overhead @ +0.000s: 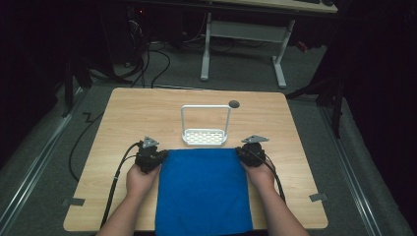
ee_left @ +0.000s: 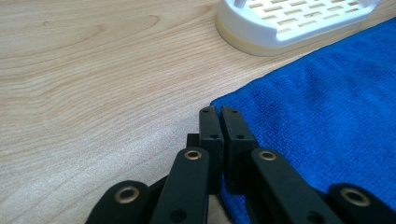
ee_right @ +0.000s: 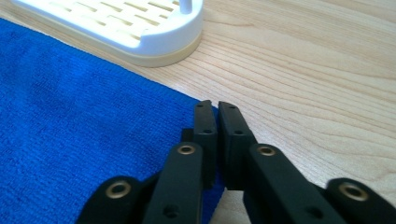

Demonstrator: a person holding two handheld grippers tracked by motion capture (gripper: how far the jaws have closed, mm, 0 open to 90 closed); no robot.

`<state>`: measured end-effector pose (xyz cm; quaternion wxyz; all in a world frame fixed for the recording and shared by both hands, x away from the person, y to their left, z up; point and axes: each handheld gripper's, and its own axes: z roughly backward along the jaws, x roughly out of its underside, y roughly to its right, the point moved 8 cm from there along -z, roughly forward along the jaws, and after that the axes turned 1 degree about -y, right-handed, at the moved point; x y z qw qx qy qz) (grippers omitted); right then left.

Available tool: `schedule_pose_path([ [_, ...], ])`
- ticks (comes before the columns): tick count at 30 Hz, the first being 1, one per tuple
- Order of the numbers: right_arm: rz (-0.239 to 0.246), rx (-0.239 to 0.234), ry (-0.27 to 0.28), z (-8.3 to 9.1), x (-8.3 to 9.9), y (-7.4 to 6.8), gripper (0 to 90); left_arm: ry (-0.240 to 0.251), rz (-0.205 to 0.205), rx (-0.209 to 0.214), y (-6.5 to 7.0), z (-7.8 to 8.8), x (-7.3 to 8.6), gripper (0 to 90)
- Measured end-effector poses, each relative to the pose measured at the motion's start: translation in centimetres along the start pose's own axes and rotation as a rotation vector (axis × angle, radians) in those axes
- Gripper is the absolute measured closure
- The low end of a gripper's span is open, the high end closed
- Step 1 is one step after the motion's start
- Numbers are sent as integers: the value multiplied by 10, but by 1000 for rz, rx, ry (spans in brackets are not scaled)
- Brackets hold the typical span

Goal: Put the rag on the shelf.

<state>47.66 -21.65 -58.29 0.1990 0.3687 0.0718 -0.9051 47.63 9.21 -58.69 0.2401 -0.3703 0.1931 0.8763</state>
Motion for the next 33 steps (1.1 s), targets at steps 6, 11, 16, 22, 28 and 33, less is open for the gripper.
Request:
schedule_pose_path([
  [6,9,-15,95,17,-8,-10,884,41,-13,38,2,5,-1,886],
  [11,9,-24,171,39,-10,-19,885,79,-67,34,9,12,-2,886],
  [16,0,-43,258,62,-3,-25,885,146,-78,58,23,30,-7,885],
  [22,55,-33,304,81,-4,-31,884,237,-61,61,27,49,-16,885],
  [28,70,-42,350,94,-11,-35,884,297,-61,52,28,66,-22,885],
  [33,47,-56,384,104,-16,-33,884,330,-72,45,30,81,-28,885],
])
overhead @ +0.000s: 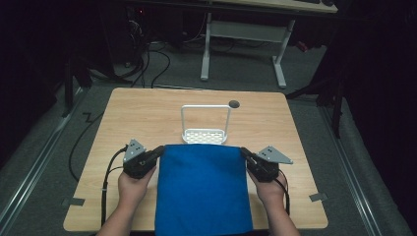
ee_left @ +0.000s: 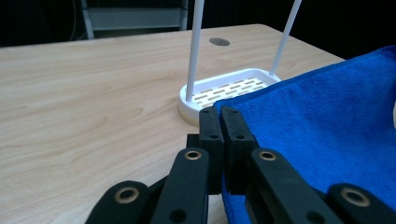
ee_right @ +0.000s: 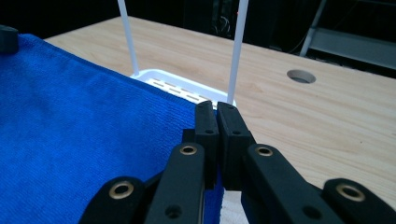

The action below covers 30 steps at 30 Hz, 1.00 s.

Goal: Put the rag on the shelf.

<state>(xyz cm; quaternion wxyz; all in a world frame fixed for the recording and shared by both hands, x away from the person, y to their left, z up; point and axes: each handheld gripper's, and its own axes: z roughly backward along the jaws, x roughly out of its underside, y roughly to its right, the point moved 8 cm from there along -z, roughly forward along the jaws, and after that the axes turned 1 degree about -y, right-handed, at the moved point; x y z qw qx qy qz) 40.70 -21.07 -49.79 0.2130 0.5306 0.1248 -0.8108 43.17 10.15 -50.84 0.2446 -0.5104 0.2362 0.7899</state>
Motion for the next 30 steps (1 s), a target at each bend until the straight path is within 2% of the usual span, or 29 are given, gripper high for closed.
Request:
schedule_pose_path([
  [1,-11,-5,19,4,-4,1,884,20,-4,-1,2,5,-6,885],
  [4,-14,-2,32,8,-7,2,884,36,-9,2,3,10,-12,885],
  [5,-22,-6,51,12,-12,4,884,59,-11,6,6,16,-18,885],
  [7,-23,-8,60,14,-13,4,884,66,-17,7,7,18,-21,885],
  [10,-23,-4,86,22,-21,5,884,95,-35,12,13,25,-31,885],
  [11,-19,-4,109,28,-27,4,884,115,-42,24,17,31,-37,885],
  [14,-16,-8,126,33,-32,3,883,137,-49,31,22,36,-44,885],
  [15,-16,-17,147,40,-38,1,883,161,-50,45,28,41,-51,885],
  [17,-18,-18,155,42,-40,0,883,170,-60,46,30,44,-54,885],
  [19,-5,-18,188,52,-49,-5,883,200,-76,52,38,53,-64,884],
  [21,1,-18,199,54,-52,-6,883,213,-85,52,40,57,-67,884],
  [23,19,-18,237,64,-61,-10,883,232,-98,48,43,63,-73,885],
  [28,37,-22,286,77,-74,-16,883,280,-117,42,47,77,-85,885],
  [30,45,-21,323,89,-84,-21,883,308,-123,45,50,86,-91,884],
])
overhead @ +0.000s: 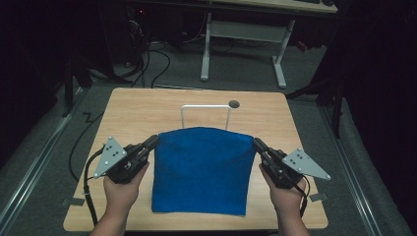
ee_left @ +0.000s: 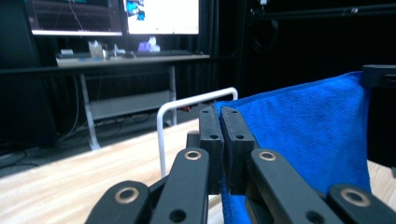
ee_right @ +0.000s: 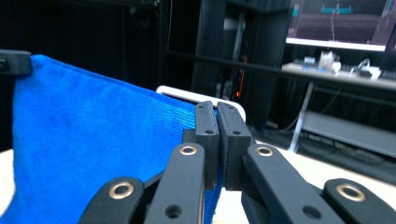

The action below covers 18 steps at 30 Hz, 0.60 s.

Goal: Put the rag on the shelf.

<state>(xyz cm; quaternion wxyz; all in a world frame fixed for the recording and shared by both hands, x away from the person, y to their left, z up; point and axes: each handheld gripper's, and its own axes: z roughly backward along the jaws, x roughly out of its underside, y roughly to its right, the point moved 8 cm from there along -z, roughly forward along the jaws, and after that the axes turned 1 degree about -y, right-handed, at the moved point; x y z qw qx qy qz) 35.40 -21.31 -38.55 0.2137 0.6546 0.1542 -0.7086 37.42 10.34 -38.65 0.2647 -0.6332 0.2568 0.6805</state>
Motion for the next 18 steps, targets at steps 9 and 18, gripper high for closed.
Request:
schedule_pose_path([
  [9,43,3,83,18,-27,-9,883,46,-17,23,8,10,-18,892],
  [18,24,0,69,3,-34,0,884,35,-41,6,-10,-10,-37,891],
])
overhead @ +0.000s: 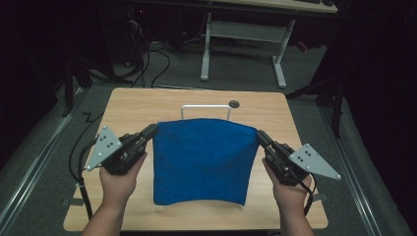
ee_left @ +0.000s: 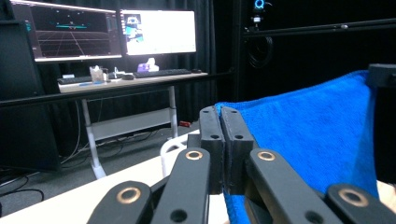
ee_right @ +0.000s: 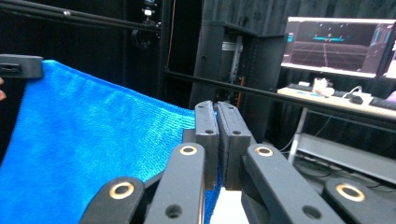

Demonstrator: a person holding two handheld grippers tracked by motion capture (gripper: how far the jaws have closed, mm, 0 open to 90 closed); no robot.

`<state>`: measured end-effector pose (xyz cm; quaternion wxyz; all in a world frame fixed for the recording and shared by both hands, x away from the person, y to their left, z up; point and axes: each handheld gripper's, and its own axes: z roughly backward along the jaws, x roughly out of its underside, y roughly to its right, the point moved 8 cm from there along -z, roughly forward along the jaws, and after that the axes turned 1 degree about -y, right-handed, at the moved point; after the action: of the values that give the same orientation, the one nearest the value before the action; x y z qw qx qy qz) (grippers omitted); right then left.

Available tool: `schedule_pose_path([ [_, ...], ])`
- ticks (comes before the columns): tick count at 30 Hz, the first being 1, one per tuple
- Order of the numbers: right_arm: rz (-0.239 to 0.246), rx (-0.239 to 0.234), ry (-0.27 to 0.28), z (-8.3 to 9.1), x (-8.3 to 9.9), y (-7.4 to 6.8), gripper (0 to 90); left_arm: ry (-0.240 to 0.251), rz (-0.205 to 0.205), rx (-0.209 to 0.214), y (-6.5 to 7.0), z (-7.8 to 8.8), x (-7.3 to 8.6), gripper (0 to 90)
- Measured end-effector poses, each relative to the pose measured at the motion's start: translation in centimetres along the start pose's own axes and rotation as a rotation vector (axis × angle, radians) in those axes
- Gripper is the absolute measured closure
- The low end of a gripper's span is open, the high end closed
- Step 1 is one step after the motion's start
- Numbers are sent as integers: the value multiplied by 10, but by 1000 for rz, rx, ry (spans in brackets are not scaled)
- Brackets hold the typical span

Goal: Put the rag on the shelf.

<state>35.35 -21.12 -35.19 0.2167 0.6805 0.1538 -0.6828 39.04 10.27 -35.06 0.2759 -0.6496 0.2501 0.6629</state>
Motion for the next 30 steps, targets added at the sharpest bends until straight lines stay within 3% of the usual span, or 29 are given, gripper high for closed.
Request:
schedule_pose_path([
  [6,-9,3,27,-13,-19,12,884,4,-21,-7,-13,-15,-18,890],
  [9,-6,13,14,-27,-25,22,884,-5,-43,-29,-22,-26,-25,890],
  [12,-9,24,8,-33,-27,29,884,-14,-43,-35,-28,-32,-28,891],
  [14,-22,34,-1,-43,-28,40,884,-23,-36,-49,-39,-42,-32,890],
  [19,-35,54,-17,-60,-31,56,885,-58,-25,-74,-57,-59,-32,890],
  [24,-31,64,-26,-72,-34,64,886,-96,-40,-90,-69,-73,-30,890],
  [30,-22,92,-43,-98,-39,75,886,-144,-19,-108,-90,-94,-28,890],
])
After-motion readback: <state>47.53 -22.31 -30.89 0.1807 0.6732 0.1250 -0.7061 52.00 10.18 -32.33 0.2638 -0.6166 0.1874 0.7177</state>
